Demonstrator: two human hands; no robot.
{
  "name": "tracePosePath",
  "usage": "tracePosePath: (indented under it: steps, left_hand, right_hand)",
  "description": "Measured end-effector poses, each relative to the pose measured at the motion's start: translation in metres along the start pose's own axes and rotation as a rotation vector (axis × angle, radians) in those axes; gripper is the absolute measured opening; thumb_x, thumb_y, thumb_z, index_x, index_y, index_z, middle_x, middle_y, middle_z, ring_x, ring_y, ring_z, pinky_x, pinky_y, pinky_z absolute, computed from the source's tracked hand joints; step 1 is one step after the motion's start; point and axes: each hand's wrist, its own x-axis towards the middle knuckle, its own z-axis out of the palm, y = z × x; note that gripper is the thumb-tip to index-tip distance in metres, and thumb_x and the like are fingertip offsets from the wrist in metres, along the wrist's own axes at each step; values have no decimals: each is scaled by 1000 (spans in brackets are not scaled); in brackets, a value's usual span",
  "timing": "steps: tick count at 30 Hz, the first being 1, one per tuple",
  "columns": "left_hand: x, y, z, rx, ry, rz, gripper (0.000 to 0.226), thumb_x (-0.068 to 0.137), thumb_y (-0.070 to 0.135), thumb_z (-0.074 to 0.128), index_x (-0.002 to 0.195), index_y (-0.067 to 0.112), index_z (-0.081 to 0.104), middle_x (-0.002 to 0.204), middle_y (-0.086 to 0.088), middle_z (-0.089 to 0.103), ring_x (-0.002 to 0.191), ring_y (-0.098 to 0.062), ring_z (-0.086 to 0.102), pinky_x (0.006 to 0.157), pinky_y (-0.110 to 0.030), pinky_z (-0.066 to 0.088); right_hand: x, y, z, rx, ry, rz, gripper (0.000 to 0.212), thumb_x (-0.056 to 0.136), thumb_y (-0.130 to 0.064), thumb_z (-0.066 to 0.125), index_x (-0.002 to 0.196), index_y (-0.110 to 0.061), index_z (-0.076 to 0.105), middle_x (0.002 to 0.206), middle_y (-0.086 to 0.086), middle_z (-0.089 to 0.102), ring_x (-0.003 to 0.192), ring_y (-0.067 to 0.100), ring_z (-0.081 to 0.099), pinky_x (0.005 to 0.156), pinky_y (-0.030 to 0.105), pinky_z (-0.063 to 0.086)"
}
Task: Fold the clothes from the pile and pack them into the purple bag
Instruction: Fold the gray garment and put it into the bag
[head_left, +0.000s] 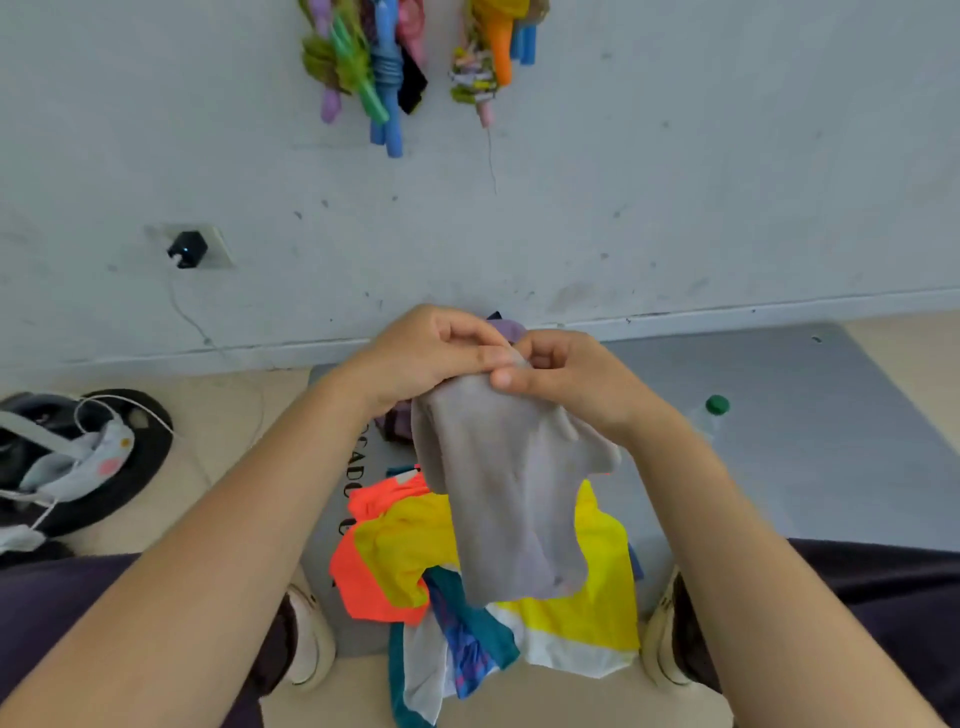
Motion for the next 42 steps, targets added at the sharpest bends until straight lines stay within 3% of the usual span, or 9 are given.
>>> tracePosePath:
  steps: [6, 14, 17, 21, 23, 27, 31, 36, 42]
  left_hand:
    - [-31, 38, -25, 27, 165, 32, 22, 65, 43, 82, 74, 23, 76, 74, 2, 74, 68, -3, 63, 63, -11, 47]
    - [-45, -8, -26, 303, 233, -8, 21, 84, 30, 76, 68, 22, 66, 58, 15, 58, 55, 0, 48, 57, -19, 37]
    - [-41, -30, -19, 622, 265, -127, 27, 89, 41, 66, 71, 24, 56, 57, 12, 51, 54, -4, 45, 52, -28, 29]
    - [-34, -26, -14, 882, 423, -195, 50, 94, 53, 52, 63, 14, 50, 59, 1, 51, 61, -19, 51, 53, -32, 30]
    - [-35, -21, -8, 789, 376, -124, 57, 94, 53, 53, 56, 12, 41, 52, 2, 41, 53, -16, 41, 51, -33, 25]
    - [-48, -6, 20, 284, 107, 40, 43, 94, 34, 61, 57, 18, 48, 54, 13, 34, 52, -1, 32, 52, -16, 23]
    - [-55, 5, 21, 87, 174, 107, 38, 89, 43, 61, 70, 10, 60, 66, -5, 37, 64, -15, 33, 60, -28, 24]
    - [-60, 9, 8, 120, 159, 105, 37, 82, 43, 69, 66, 11, 57, 56, 3, 33, 54, -11, 26, 49, -20, 20]
    - [-62, -2, -17, 295, 319, 63, 32, 85, 40, 72, 63, 19, 61, 49, 13, 40, 49, -2, 35, 48, -14, 26]
  right_hand:
    - [-24, -61, -19, -60, 91, -71, 23, 89, -34, 67, 73, -18, 67, 70, 0, 56, 65, 10, 49, 55, 17, 38]
    - [-26, -24, -31, -225, 231, -47, 30, 97, -33, 55, 75, -13, 56, 68, -5, 44, 65, 9, 38, 64, 29, 28]
    - [-20, -13, -25, -286, 336, -10, 27, 94, -32, 59, 73, -16, 60, 58, -13, 48, 55, 2, 39, 52, 16, 32]
    - [-16, -23, -20, -369, 367, -8, 20, 91, -29, 65, 74, -19, 65, 62, -5, 56, 57, 5, 44, 54, 17, 35]
    - [-22, -27, -11, -381, 266, -6, 6, 91, -24, 64, 86, -25, 68, 56, -13, 55, 54, 0, 46, 55, 14, 34]
    - [-35, -38, 17, -213, -65, -151, 27, 93, -5, 61, 106, -30, 60, 54, -24, 54, 46, 3, 38, 53, 6, 34]
    - [-36, -36, 13, -241, -133, -33, 15, 93, -19, 65, 86, -5, 63, 58, 0, 33, 57, 16, 28, 57, 29, 26]
    - [-43, -42, 2, -141, -6, -5, 17, 93, -24, 63, 84, -10, 67, 79, 20, 64, 74, 13, 56, 74, 32, 45]
    - [-40, -36, -24, -68, 204, -24, 16, 94, -25, 61, 87, -13, 69, 81, 8, 66, 76, 17, 58, 77, 38, 46]
